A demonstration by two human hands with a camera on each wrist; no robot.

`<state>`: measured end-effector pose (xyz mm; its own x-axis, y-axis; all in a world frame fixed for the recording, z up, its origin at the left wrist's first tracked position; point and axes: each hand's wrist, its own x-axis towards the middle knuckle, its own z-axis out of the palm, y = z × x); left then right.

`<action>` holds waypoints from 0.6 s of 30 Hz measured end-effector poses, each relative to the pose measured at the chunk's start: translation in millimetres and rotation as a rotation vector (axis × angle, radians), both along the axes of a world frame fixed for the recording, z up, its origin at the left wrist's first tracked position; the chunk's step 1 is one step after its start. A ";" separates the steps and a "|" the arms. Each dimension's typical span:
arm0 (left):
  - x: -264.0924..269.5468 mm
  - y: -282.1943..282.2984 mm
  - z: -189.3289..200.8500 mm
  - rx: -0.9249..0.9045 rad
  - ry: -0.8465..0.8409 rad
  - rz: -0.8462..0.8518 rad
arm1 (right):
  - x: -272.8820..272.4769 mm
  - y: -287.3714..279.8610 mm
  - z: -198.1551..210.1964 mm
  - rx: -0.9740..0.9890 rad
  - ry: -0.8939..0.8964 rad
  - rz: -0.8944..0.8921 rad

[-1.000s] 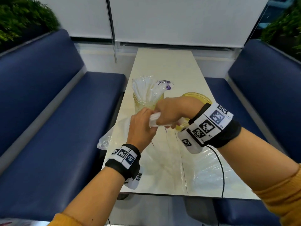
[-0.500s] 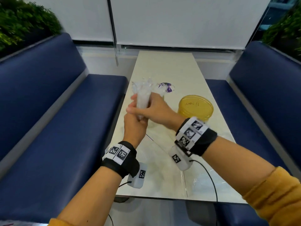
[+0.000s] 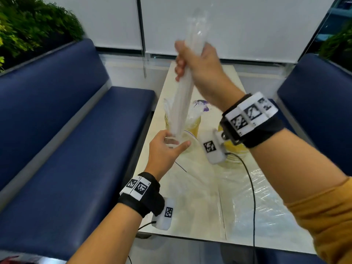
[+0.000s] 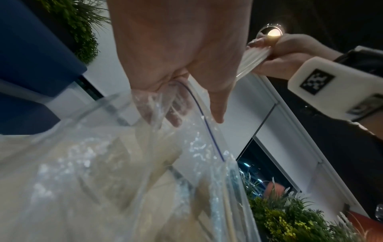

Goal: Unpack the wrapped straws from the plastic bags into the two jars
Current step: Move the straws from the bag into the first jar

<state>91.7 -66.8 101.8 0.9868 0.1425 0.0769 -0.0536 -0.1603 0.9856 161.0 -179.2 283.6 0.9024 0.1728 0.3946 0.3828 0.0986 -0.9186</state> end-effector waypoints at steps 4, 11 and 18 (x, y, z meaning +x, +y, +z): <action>-3.6 2.9 -1.5 -0.018 -0.002 -0.011 | 34.1 -11.4 26.5 0.088 -0.104 -0.085; -7.5 8.9 -5.0 -0.033 -0.020 -0.001 | 100.5 1.5 -40.5 -0.211 -0.035 -0.216; -12.2 15.3 -8.3 -0.024 -0.051 -0.011 | 121.5 0.0 -133.7 -0.431 0.256 -0.280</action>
<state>79.5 -51.5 93.5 0.9831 0.1342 0.1243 -0.1059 -0.1362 0.9850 282.5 -179.2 149.8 0.9945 0.0103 0.1042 0.1003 -0.3785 -0.9201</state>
